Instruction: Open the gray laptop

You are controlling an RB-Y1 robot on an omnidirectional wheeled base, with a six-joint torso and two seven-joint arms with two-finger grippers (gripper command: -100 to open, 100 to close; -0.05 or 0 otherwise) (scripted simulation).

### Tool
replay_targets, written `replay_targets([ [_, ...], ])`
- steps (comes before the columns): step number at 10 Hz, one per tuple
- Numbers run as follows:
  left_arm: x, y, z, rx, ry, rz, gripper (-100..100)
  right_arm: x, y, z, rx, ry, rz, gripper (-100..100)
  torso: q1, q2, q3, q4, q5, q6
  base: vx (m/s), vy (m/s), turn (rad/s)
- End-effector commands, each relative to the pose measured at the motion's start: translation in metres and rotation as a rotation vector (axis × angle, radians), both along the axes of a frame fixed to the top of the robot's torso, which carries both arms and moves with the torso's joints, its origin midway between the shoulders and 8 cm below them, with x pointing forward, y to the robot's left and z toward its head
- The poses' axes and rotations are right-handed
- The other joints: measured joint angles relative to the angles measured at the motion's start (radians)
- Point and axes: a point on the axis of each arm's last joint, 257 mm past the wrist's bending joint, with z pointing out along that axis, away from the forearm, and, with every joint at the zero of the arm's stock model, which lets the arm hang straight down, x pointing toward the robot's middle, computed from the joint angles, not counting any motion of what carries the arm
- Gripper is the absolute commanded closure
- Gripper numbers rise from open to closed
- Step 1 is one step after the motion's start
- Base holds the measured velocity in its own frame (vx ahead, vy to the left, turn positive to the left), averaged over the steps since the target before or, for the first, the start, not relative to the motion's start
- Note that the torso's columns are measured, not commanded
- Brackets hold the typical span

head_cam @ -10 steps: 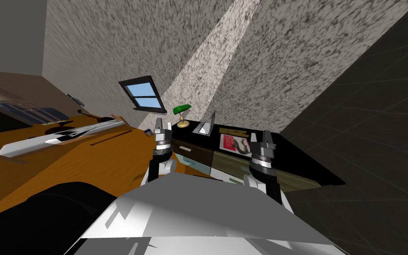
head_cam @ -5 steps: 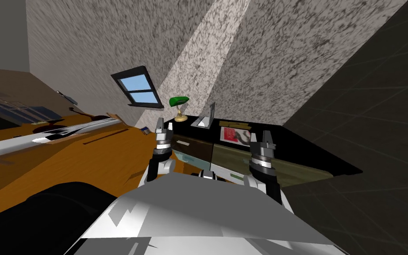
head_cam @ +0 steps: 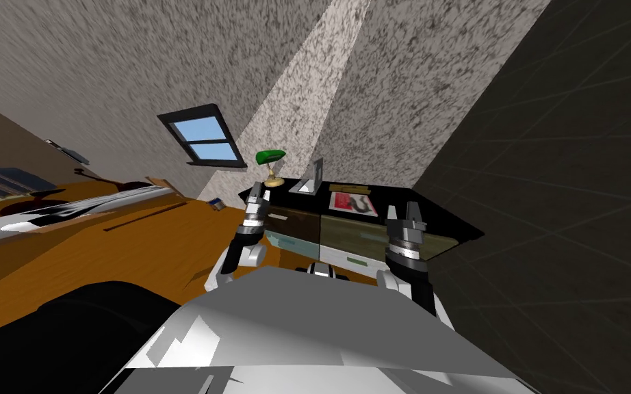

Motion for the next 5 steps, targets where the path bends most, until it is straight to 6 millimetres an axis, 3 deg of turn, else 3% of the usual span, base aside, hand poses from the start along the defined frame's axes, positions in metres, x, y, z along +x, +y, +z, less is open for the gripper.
replay_targets([
  [1, 0.020, 0.007, -0.010, 0.049, 0.071, 0.006, -100, 0.000, 0.000, 0.000, 0.000, 0.000, 0.000, 0, -0.001, 0.002, 0.001, 0.000, 0.000, 0.000, -0.096, -0.170, -0.149],
  [5, 0.036, 0.017, -0.020, 0.078, 0.142, 0.024, -100, 0.000, 0.000, 0.000, 0.000, 0.000, 0.000, 0, 0.001, 0.001, 0.001, 0.000, 0.000, 0.000, -0.057, -0.120, -0.099],
])
